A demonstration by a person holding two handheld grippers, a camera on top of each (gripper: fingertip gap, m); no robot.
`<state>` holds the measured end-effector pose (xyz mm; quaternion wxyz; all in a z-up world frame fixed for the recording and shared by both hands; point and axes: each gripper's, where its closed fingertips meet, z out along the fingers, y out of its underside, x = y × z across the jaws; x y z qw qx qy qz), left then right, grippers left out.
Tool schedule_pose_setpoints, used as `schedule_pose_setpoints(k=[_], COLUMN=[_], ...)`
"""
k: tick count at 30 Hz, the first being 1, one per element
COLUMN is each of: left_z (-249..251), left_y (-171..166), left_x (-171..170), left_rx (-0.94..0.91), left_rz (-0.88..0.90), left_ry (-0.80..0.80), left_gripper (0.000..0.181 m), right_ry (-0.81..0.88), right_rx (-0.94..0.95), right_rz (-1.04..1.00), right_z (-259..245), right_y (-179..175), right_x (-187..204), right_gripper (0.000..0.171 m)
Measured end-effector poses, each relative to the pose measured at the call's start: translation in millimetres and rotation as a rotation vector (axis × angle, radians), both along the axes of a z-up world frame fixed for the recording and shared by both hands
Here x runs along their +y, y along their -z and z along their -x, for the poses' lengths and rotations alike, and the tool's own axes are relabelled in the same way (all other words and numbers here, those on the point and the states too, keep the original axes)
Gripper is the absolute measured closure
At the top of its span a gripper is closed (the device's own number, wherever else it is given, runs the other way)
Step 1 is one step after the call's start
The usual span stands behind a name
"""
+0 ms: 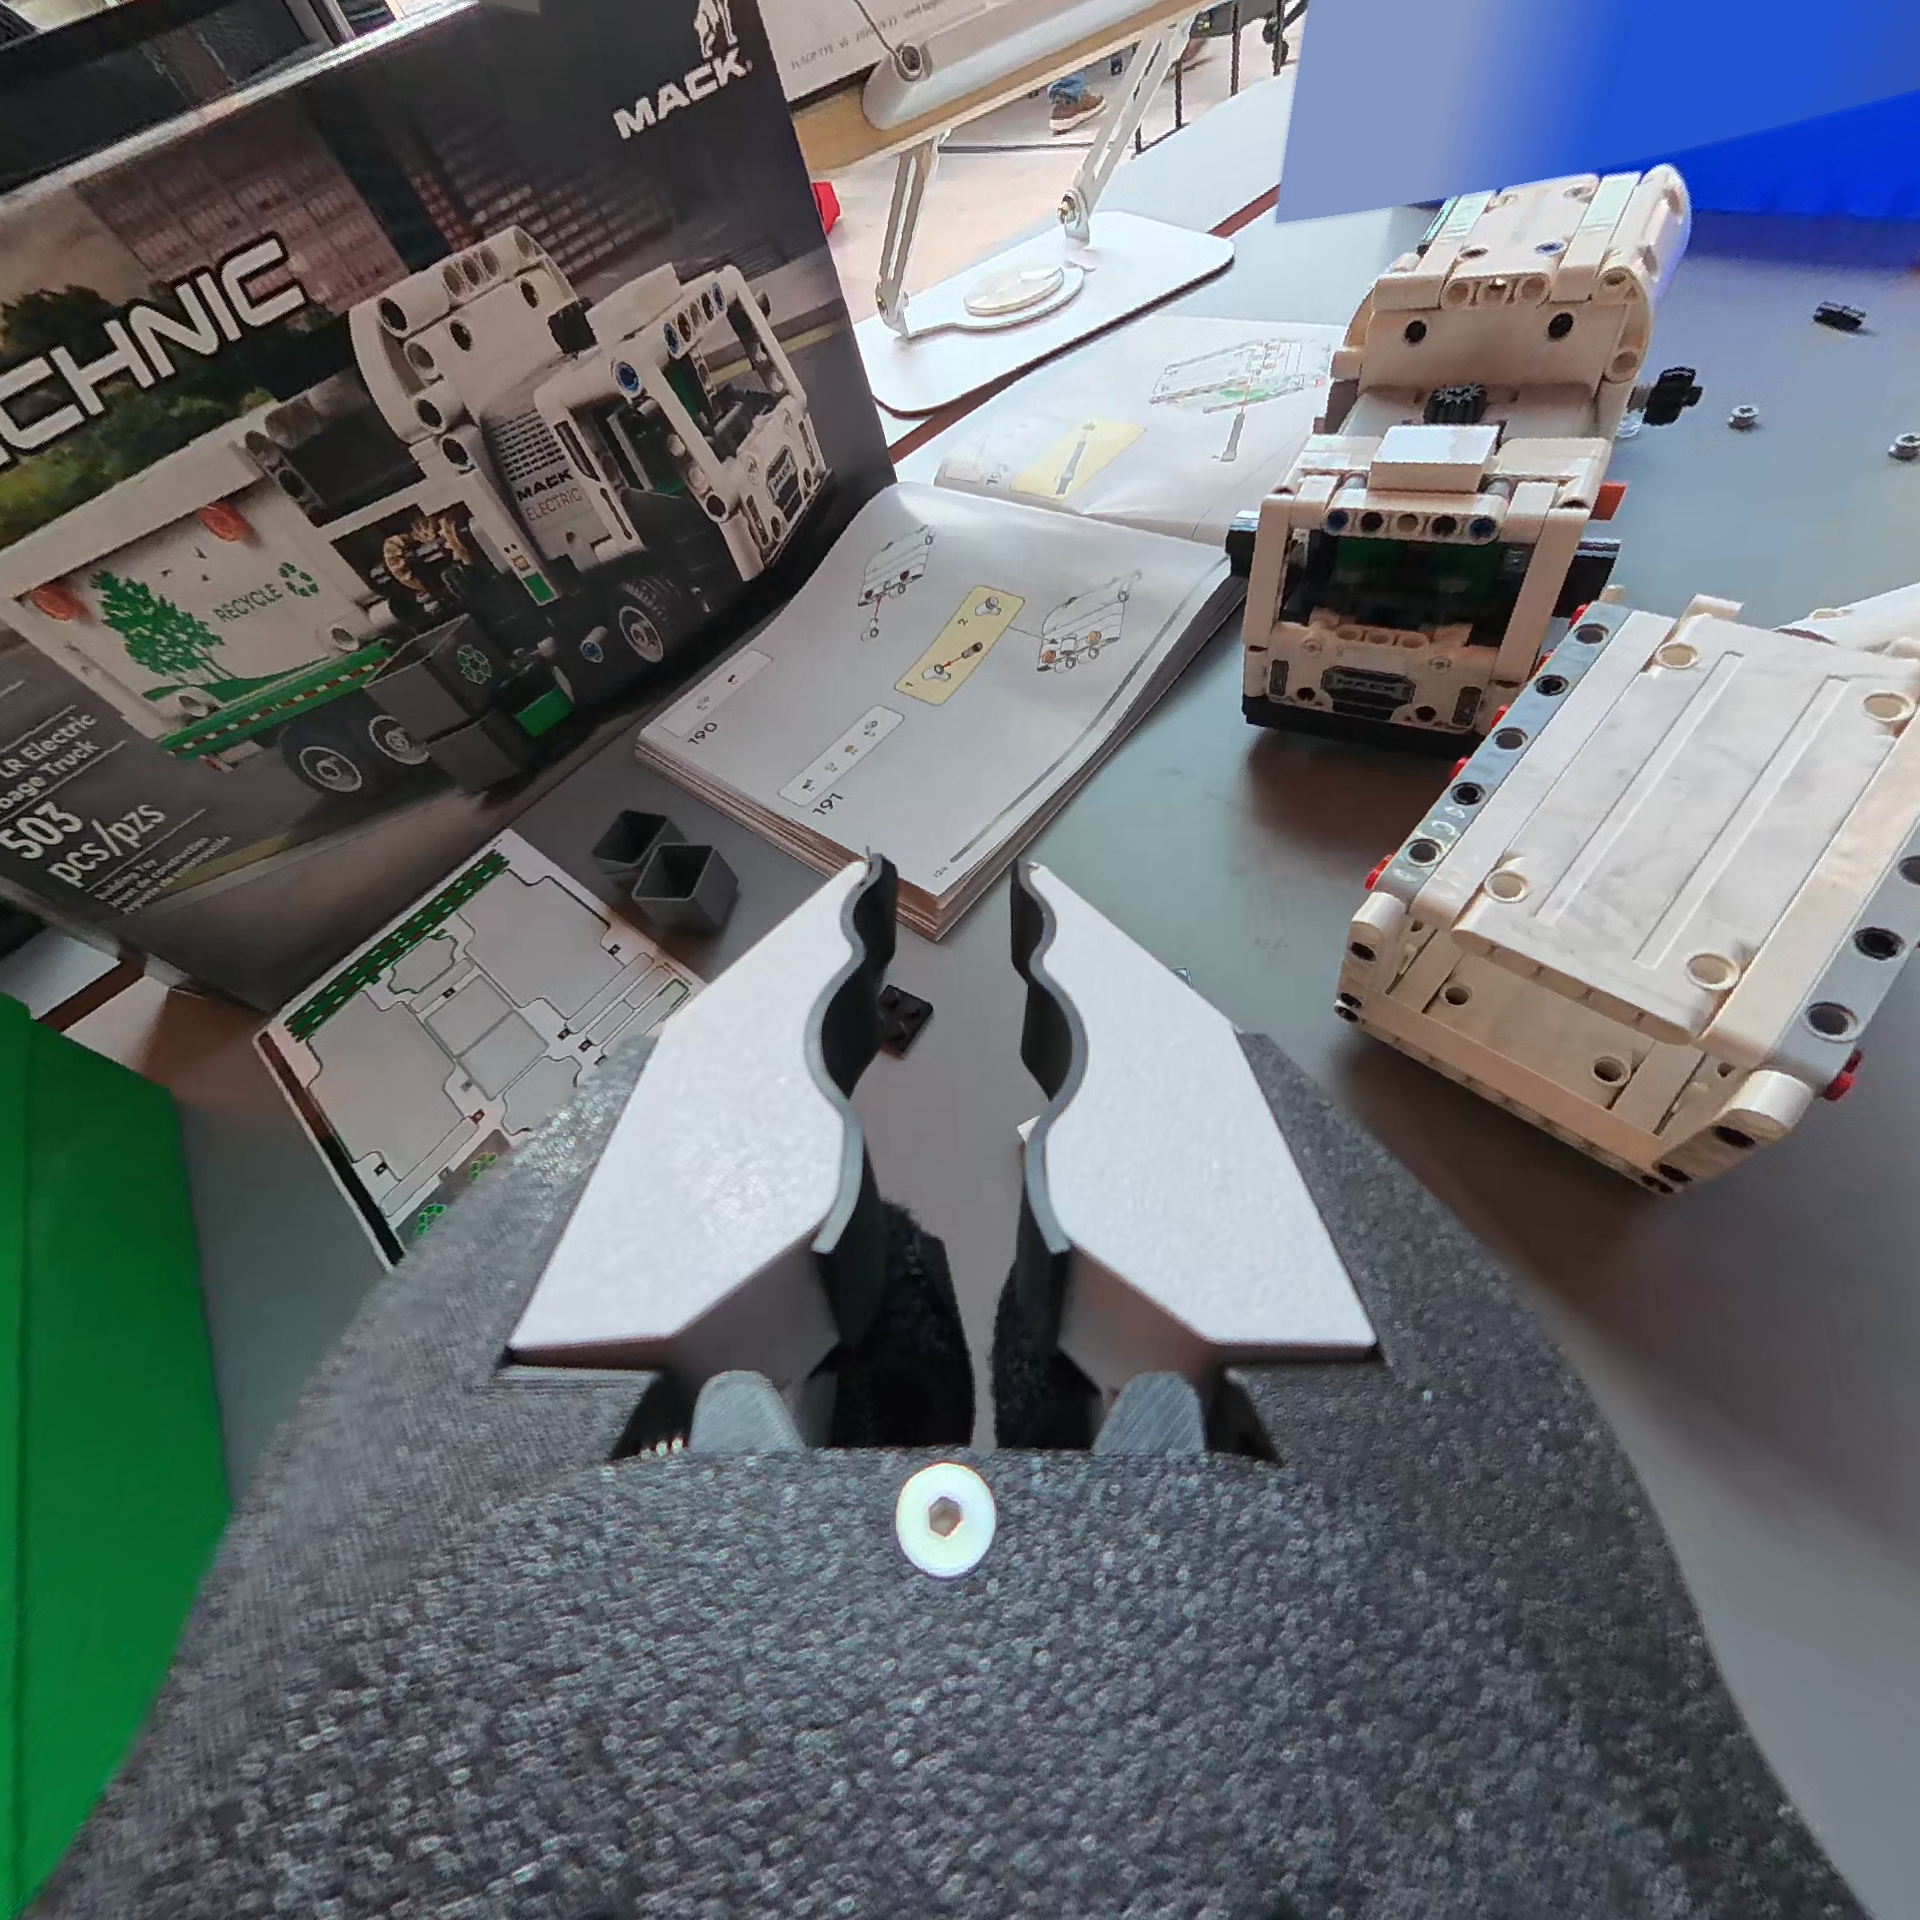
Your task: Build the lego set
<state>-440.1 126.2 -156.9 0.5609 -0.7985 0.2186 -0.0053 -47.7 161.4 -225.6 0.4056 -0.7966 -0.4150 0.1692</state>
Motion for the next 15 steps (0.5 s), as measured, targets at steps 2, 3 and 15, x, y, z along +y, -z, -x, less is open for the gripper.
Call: schedule_pose_setpoints(k=[2, 3, 15], left_z=[0.0, -0.1, -0.2], left_y=[0.8, 1.2, 4.1], left_x=[0.1, 0.2, 0.8], left_rx=[0.004, 0.005, 0.005], left_rz=[0.001, 0.002, 0.012], left_ry=[-0.001, -0.001, 0.001], left_gripper=[0.162, 0.162, 0.162], right_ry=[0.033, 0.043, 0.027], right_rx=[0.012, 0.009, -0.125], right_rz=[0.000, 0.006, -0.060], right_z=[-3.6, -5.7, -8.7], right_y=[-1.6, -0.7, 7.4], right_x=[6.1, 7.8, 11.9], right_gripper=[0.162, 0.162, 0.159])
